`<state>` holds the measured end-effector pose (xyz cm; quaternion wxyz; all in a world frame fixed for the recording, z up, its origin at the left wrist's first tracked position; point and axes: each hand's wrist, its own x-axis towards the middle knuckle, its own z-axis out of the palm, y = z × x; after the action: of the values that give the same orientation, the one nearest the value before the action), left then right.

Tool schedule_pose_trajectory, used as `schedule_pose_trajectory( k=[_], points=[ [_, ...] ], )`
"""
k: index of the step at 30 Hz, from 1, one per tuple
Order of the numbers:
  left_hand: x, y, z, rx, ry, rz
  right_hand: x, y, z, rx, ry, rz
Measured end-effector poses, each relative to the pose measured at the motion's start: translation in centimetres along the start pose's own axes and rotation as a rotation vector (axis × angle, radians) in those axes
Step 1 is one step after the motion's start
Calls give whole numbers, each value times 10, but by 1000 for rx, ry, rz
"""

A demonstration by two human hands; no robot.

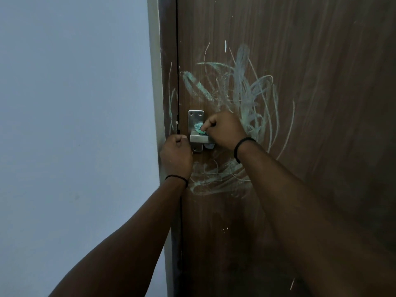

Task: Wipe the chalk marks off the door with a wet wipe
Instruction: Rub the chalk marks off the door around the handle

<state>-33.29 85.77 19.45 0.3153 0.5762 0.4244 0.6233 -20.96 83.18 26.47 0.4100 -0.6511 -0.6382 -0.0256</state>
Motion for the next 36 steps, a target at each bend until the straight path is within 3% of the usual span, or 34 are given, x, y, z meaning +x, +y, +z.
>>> schedule_pose_trajectory(
  k=[3, 8, 13, 18, 26, 32, 36],
  points=[
    [0, -3, 0, -5, -11, -1, 6, 4, -13, 121, 88, 79],
    [1, -11, -1, -14, 4, 17, -27, 41, -1, 686, 374, 225],
    [1, -14, 5, 15, 16, 47, -76, 55, 69, 1049, 401, 361],
    [6, -21, 4, 61, 2, 84, -50, 29, 96, 1033, 597, 299],
    [11, -26, 5, 106, 22, 160, -42, 25, 118, 499, 798, 100],
    [13, -21, 11, 68, 62, 193, -28, 21, 118, 578, 834, 148],
    [16, -22, 13, 48, 58, 174, -37, 30, 124, 503, 766, 118]
  ],
)
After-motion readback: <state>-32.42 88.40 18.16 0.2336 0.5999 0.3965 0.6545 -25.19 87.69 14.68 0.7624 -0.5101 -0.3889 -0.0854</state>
